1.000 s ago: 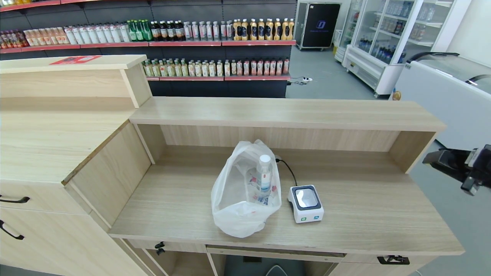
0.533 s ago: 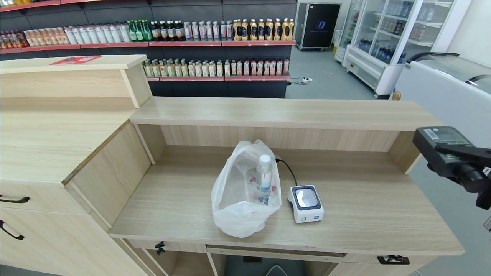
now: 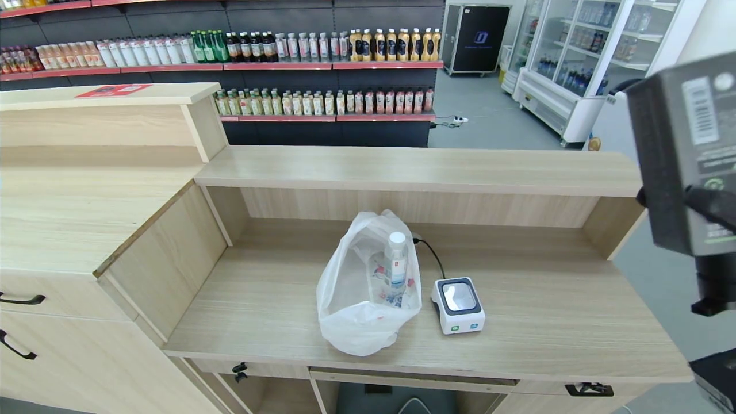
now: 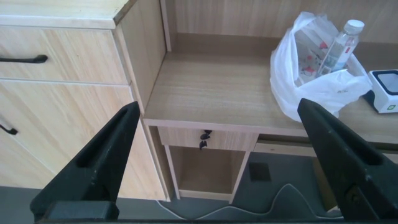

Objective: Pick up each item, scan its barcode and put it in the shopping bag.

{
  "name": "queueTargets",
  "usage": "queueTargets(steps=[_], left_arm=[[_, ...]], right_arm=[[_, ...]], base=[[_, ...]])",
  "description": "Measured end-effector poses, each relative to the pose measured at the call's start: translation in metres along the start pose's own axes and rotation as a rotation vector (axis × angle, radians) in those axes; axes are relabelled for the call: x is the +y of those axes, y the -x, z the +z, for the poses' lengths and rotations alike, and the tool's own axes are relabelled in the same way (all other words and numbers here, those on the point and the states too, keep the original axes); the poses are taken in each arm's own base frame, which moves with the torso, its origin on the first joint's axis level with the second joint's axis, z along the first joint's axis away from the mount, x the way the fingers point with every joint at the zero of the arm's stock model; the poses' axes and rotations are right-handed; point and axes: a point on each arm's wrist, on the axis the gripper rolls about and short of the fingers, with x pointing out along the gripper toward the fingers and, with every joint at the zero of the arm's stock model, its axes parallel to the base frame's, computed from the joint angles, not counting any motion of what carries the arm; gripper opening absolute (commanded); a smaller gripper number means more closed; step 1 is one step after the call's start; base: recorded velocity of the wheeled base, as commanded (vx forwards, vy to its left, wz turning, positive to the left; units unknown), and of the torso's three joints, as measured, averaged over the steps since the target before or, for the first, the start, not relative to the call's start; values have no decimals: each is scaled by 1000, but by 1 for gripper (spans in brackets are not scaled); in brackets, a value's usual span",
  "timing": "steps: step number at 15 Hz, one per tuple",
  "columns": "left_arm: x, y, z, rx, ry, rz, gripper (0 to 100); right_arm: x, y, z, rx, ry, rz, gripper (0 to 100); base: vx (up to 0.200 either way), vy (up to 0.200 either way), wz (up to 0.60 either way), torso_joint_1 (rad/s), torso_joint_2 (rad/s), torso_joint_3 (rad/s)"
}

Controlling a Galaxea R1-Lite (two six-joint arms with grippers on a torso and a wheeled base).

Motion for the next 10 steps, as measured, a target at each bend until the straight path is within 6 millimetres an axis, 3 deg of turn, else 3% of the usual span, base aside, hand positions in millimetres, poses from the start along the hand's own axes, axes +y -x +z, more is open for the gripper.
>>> queueTargets(steps=[2, 4, 10], left_arm=[[0, 0, 0, 0, 0, 0, 100], [0, 0, 0, 0, 0, 0, 100], [0, 0, 0, 1, 0, 0, 100]], right_arm=[[-13, -17, 4, 45, 58, -171, 0], [-17, -30, 14, 22, 2, -245, 0], [-6, -42, 49, -208, -308, -168, 0]], base=[[0, 0, 0, 0, 0, 0], [0, 0, 0, 0, 0, 0], [0, 0, 0, 0, 0, 0]])
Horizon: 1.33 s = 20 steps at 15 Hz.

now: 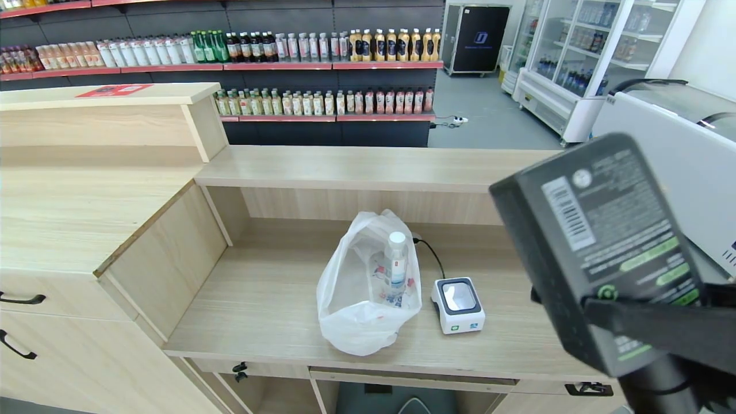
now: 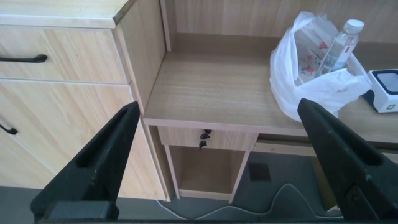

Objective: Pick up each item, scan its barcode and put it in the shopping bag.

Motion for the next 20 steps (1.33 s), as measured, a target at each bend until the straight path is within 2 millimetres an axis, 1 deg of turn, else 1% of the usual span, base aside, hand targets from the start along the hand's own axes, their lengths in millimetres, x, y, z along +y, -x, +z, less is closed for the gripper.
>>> queueTargets(steps=[2, 6, 10, 13, 20], left_arm=[[0, 0, 0, 0, 0, 0, 100], [0, 0, 0, 0, 0, 0, 100], [0, 0, 0, 0, 0, 0, 100], [0, 0, 0, 0, 0, 1, 100], [0, 0, 0, 0, 0, 0, 100]], right_arm=[[5, -2, 11, -78, -94, 45, 0], [1, -8, 21, -152, -162, 30, 0], [-9, -20, 26, -199, -168, -42, 0], [-13, -26, 27, -200, -164, -52, 0], [-16, -24, 27, -196, -160, -56, 0]], base=[[0, 0, 0, 0, 0, 0], [0, 0, 0, 0, 0, 0], [0, 0, 0, 0, 0, 0], [0, 0, 0, 0, 0, 0], [0, 0, 0, 0, 0, 0]])
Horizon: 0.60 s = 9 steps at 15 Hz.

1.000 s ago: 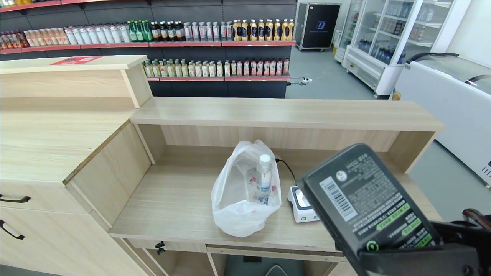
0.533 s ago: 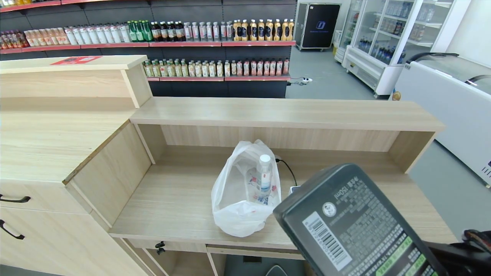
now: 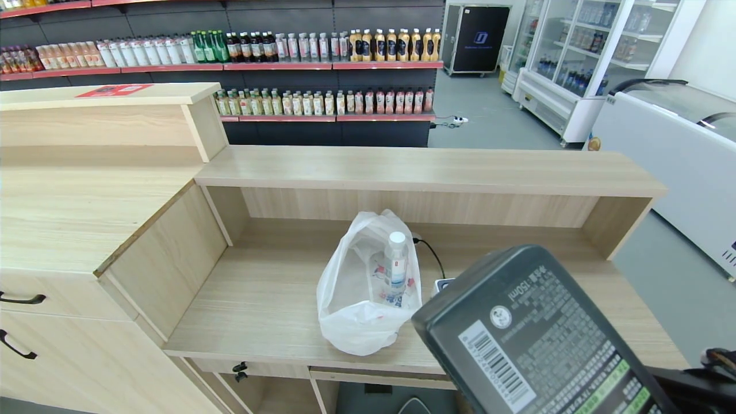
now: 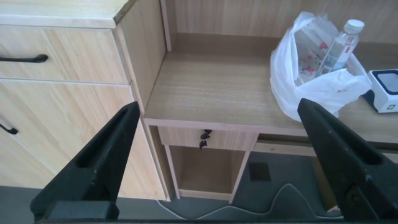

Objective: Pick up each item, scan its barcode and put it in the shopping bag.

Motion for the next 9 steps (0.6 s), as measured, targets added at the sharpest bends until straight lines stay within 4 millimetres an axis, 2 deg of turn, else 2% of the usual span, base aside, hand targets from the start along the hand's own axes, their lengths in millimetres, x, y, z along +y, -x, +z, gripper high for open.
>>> queueTargets(steps=[9], left_arm=[[0, 0, 0, 0, 0, 0, 100]], right_arm=[[-3, 7, 1, 0, -12, 20, 0]], base=[[0, 0, 0, 0, 0, 0]])
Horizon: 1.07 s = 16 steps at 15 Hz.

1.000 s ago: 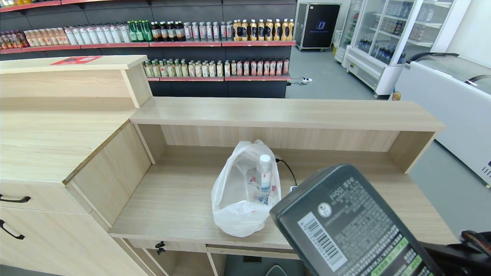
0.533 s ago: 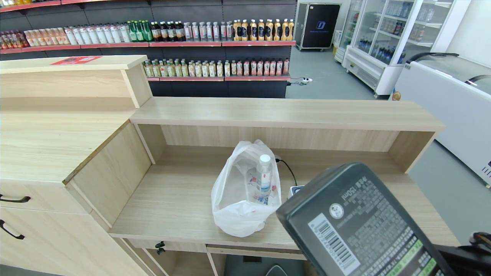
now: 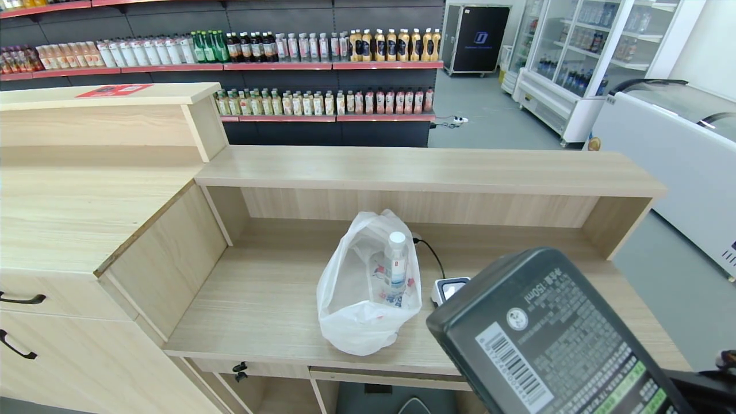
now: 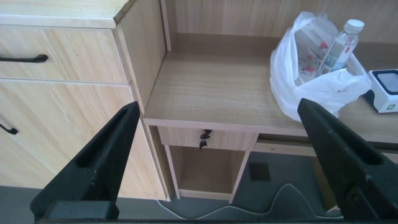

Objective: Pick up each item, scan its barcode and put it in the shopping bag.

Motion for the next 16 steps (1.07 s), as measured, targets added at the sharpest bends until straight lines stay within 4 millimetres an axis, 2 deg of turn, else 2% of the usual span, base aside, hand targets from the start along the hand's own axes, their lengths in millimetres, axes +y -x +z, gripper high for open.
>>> queueTargets(steps=[7, 9, 11, 13, 15, 16], left_arm=[[0, 0, 0, 0, 0, 0, 100], [0, 0, 0, 0, 0, 0, 100], [0, 0, 0, 0, 0, 0, 100], [0, 0, 0, 0, 0, 0, 100], [0, 0, 0, 0, 0, 1, 100], [0, 0, 0, 0, 0, 0, 100]], right_arm=[[-4, 1, -6, 56, -3, 23, 0], [-6, 4, -14, 212, -151, 133, 0], [-2, 13, -15, 347, -517, 244, 0], [-1, 28, -27, 527, -670, 313, 0], [5, 56, -47, 849, -783, 357, 0], [7, 73, -57, 1065, -814, 371, 0]], base=[[0, 0, 0, 0, 0, 0], [0, 0, 0, 0, 0, 0], [0, 0, 0, 0, 0, 0], [0, 0, 0, 0, 0, 0], [0, 0, 0, 0, 0, 0], [0, 0, 0, 0, 0, 0]])
